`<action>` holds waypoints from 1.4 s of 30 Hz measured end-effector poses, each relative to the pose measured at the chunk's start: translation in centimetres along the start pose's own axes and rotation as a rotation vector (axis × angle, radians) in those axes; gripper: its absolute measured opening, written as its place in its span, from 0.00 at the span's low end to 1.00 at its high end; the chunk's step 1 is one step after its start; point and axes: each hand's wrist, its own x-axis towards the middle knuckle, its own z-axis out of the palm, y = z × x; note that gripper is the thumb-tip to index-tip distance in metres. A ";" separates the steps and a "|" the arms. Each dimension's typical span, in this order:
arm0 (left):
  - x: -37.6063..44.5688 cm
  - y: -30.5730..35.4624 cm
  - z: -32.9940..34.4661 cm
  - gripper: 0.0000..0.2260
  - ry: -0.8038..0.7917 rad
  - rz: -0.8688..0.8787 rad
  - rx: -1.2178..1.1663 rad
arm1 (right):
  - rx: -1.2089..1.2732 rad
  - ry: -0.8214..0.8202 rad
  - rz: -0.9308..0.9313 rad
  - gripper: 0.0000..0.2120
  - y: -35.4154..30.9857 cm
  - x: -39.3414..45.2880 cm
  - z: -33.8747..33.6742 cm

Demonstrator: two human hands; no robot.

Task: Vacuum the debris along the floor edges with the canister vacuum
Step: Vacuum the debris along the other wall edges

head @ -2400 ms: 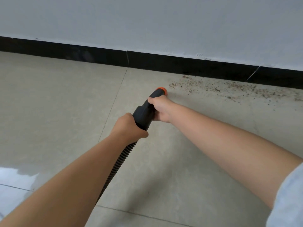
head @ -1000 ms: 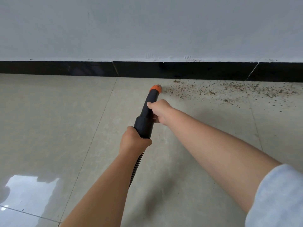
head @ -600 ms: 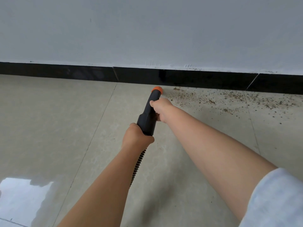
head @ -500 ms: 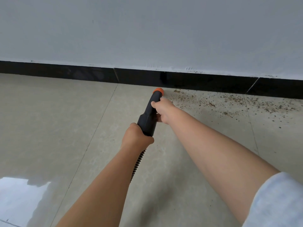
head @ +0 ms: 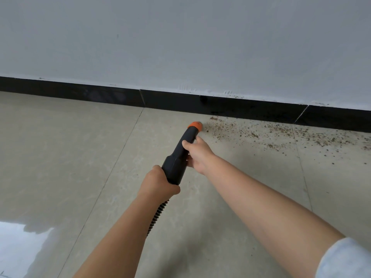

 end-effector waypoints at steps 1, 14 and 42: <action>-0.1 -0.1 0.0 0.14 -0.001 0.005 0.009 | 0.023 -0.008 -0.002 0.29 0.3 -0.1 -0.2; -1.7 -1.1 -0.8 0.22 -0.016 0.047 0.013 | 0.028 0.000 0.049 0.24 -0.1 -1.2 1.1; 1.0 1.6 -0.7 0.16 0.022 0.018 -0.112 | 0.030 0.080 -0.069 0.26 -1.8 0.8 0.4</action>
